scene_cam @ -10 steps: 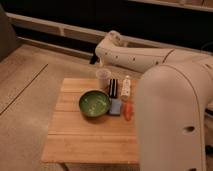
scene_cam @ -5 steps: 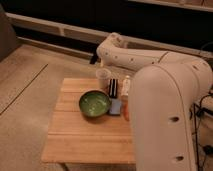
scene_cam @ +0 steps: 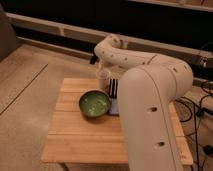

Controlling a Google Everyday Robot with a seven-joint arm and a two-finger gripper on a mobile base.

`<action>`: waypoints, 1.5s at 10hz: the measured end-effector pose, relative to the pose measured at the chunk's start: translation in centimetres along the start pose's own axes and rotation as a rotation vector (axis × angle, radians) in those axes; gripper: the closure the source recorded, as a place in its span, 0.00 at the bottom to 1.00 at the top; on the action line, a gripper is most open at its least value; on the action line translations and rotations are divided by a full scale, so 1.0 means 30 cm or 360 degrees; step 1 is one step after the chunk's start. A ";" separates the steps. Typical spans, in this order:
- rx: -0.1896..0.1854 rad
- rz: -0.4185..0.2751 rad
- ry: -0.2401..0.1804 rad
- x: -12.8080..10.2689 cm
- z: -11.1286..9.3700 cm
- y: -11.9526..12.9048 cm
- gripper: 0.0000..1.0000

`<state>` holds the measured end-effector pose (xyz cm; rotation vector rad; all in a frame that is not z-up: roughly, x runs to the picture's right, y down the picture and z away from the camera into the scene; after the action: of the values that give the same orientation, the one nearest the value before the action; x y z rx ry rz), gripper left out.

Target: Place the ceramic cup in the ceramic bowl

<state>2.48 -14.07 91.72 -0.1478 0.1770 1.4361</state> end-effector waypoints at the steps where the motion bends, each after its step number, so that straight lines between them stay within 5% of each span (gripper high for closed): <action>1: -0.0009 -0.0011 0.0018 -0.010 0.023 0.010 0.35; 4: -0.0052 0.0002 0.0160 0.034 0.111 0.036 0.35; 8: 0.0010 0.0006 0.0292 0.065 0.184 -0.015 0.38; 12: 0.0001 -0.0036 0.0419 0.119 0.261 -0.003 0.77; 15: -0.0038 -0.0019 0.0423 0.088 0.264 0.007 1.00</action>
<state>2.86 -9.84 98.92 -0.3590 0.3761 1.4037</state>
